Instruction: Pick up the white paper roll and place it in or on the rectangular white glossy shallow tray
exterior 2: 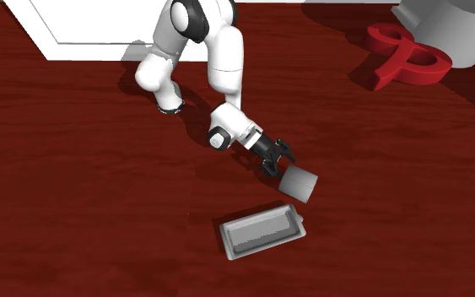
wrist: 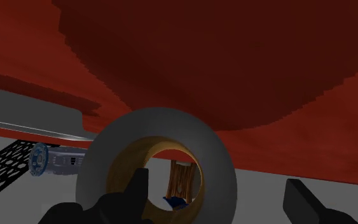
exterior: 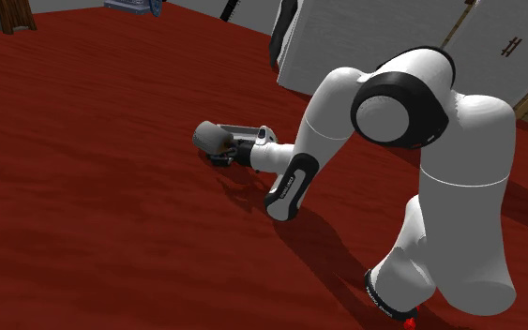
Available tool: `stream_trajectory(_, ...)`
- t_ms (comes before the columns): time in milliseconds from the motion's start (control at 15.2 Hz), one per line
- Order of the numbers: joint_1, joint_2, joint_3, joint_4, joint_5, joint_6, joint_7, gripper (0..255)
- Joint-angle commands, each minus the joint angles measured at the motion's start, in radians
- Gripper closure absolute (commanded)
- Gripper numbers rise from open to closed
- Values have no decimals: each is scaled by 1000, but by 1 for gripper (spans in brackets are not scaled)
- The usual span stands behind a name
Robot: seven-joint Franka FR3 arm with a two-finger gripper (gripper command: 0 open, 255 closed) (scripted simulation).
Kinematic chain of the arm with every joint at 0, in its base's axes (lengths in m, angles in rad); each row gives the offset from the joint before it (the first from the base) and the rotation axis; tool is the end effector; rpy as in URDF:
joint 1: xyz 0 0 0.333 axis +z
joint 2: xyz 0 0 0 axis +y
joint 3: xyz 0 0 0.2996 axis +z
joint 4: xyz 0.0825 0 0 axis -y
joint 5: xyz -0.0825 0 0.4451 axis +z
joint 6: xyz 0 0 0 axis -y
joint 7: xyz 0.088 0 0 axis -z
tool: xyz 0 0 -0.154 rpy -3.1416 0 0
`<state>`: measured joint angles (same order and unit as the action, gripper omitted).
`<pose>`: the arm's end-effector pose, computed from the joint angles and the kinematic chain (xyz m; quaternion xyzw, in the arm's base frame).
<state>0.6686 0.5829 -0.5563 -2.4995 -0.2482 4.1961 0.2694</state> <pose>0.5218 0.0876 0.1421 -0.8290 -0.1582 -0.5335 0.0565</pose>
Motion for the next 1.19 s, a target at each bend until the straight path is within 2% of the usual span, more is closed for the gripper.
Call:
stream_trajectory(0,0,1,0,1,0,0,0,0)
stream_trajectory(132,0,1,0,1,0,0,0,0)
stream_trajectory(198,0,1,0,1,0,0,0,255)
stream_trajectory(792,0,1,0,1,0,0,0,255)
stream_trajectory(1122,17,-90,-25,-27,-25,-59,-15,255)
